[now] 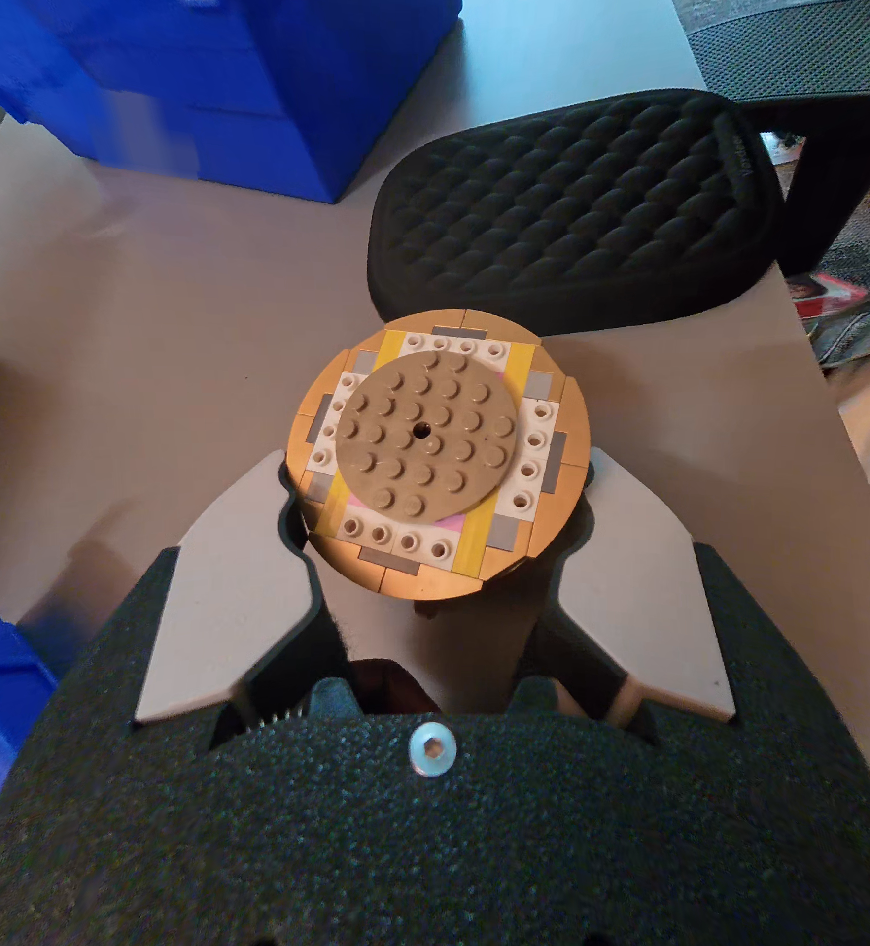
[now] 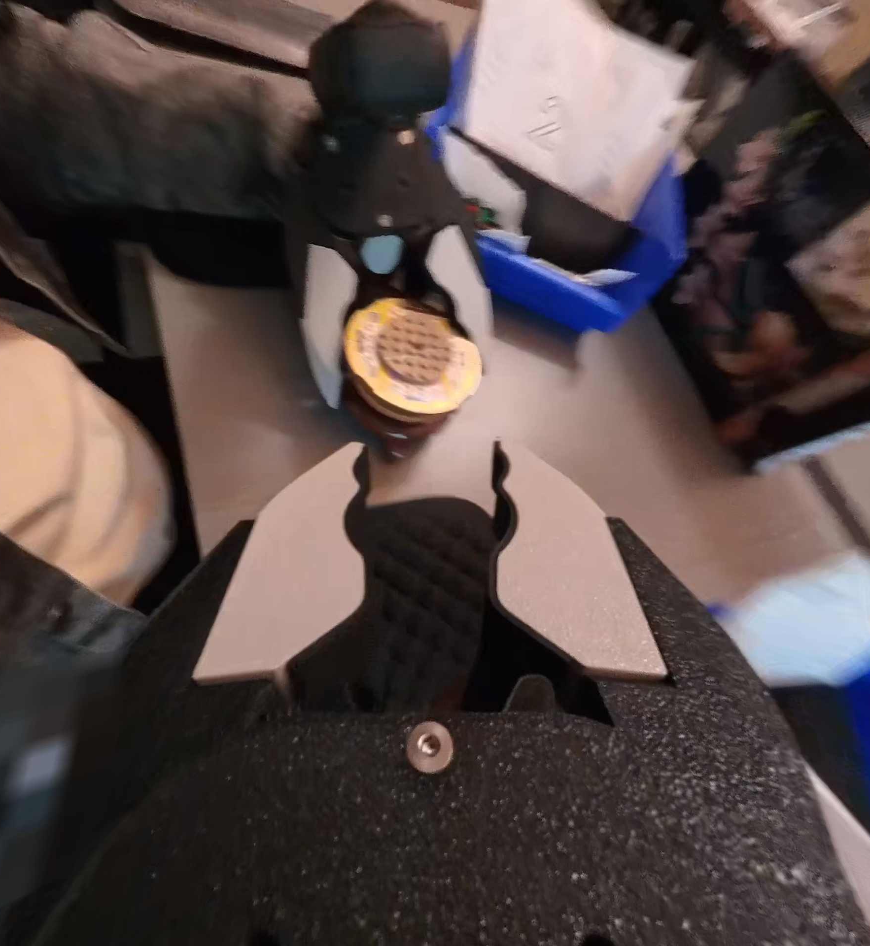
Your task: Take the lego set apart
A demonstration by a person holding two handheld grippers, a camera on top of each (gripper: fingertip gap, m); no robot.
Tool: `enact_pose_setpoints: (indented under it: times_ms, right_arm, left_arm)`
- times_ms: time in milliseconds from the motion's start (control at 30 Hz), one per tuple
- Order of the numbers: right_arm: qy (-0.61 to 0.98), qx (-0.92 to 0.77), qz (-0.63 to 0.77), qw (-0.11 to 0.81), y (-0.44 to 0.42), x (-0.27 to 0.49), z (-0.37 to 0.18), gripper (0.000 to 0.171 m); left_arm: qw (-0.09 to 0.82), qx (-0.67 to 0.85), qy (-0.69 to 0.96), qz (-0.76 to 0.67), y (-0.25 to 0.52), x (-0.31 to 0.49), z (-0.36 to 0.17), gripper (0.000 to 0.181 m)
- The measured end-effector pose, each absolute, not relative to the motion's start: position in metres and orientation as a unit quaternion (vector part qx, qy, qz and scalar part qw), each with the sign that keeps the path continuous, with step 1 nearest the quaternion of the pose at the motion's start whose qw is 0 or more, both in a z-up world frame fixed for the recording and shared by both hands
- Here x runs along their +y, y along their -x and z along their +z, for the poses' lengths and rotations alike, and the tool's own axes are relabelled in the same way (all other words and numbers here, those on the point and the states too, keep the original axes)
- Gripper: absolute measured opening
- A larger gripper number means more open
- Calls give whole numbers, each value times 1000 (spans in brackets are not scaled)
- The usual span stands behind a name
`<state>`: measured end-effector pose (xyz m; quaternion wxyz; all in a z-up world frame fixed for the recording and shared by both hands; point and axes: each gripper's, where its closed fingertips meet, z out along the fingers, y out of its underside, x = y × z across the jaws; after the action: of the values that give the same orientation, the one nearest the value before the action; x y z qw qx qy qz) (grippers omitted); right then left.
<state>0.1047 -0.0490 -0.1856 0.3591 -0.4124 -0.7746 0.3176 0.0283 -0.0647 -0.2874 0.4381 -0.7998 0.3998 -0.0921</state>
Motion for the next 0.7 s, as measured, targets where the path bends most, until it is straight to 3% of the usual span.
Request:
enact_pose_setpoints:
  times_ms: [100,467,633,700]
  right_arm:
    - [437,-778,361,270,-71,-75,-216,64]
    - [377,-906,178,73,-20,-79,-251,57]
    - [379,-909,161,63,-19,-80,-253,55]
    - [380,-910,160,50,-23,-84,-253,65]
  left_arm:
    - [438,410,794,-94,-31,-67,-287,102]
    - [439,413,792,-97,-32,-68,-287,102]
    - [441,415,790,-94,-32,-69,-287,102]
    - [439,412,792,-100,-32,-69,-287,101]
